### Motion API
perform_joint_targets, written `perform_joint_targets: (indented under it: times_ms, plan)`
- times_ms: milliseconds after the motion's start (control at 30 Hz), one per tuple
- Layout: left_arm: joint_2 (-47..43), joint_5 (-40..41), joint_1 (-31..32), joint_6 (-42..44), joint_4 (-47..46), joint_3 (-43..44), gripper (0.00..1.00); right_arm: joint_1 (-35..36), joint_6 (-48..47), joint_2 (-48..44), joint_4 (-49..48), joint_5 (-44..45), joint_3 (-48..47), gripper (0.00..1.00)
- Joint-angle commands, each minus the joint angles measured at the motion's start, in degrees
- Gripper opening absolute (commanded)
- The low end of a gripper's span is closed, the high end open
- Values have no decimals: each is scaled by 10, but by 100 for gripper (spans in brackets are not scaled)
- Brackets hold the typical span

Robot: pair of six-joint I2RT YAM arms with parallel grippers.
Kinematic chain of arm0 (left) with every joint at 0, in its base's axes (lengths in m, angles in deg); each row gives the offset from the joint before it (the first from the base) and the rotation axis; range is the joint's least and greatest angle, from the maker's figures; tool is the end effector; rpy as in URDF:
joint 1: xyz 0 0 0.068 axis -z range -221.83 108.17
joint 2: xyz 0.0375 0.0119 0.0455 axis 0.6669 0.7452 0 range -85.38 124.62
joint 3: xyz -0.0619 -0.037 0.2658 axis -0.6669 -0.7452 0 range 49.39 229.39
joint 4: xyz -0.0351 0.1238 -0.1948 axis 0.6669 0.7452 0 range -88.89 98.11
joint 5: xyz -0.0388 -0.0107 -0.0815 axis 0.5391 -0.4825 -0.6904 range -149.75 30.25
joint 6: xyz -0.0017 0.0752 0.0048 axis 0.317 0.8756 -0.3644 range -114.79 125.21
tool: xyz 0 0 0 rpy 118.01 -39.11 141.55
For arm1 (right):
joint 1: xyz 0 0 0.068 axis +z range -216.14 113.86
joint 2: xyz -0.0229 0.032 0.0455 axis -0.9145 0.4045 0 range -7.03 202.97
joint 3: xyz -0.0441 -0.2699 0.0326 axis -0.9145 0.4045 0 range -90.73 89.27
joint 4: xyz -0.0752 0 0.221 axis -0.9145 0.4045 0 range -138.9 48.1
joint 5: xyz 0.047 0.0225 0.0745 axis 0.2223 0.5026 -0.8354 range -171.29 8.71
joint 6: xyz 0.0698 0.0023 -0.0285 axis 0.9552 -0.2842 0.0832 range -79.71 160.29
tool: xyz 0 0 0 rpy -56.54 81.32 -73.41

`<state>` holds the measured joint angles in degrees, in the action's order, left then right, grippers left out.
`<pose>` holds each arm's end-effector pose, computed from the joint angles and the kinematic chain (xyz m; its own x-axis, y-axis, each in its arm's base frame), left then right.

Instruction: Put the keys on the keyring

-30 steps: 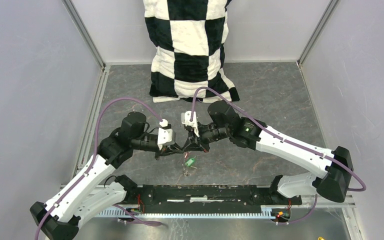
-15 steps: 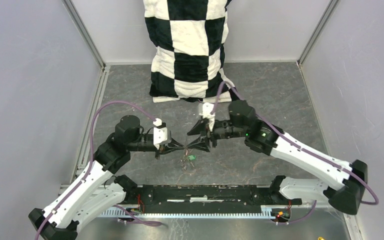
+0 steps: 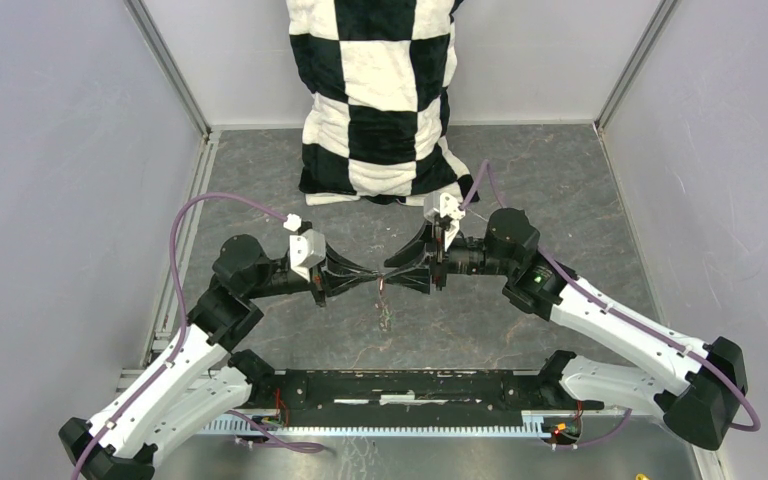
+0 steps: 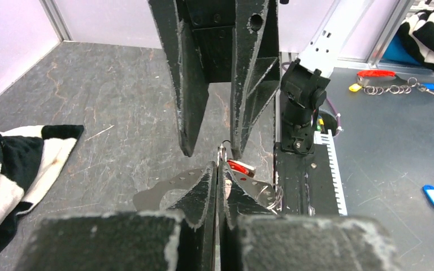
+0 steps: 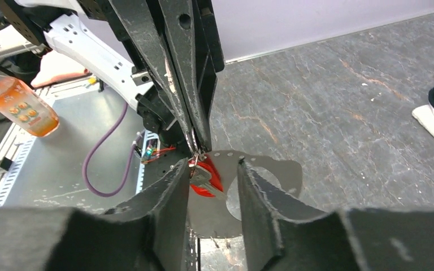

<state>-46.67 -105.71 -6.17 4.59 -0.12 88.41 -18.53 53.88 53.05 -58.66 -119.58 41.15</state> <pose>0.0909 -0.1214 0.3446 0.0112 -0.0172 -0.9998 0.9893 0.1459 0.0086 0.1283 0.1990 0.3540 -0.2594 -0.0107 -0.9657 -0.9631 0.0765 0.2579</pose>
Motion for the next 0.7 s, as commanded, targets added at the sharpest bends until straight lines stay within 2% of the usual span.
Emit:
perform_joint_targets:
  times_ms: [0, 100, 267, 533, 667]
  plan:
    - [-7, 3, 1, -45, -64, -2, 2, -5, 44, 1, -67, -26, 8, 36]
    - [-13, 3, 1, -36, -61, -4, 2, -7, 52, 1, -75, -32, 16, 21]
    - [-17, 2, 1, -33, -65, -5, 2, -9, 39, 4, -51, -36, 20, 8]
    - [-19, -11, 1, -37, -72, -5, 2, -11, 25, 15, -28, -45, 16, 0]
    - [-19, -11, 1, -37, -74, -3, 2, -11, 10, 26, -6, -55, 8, 0]
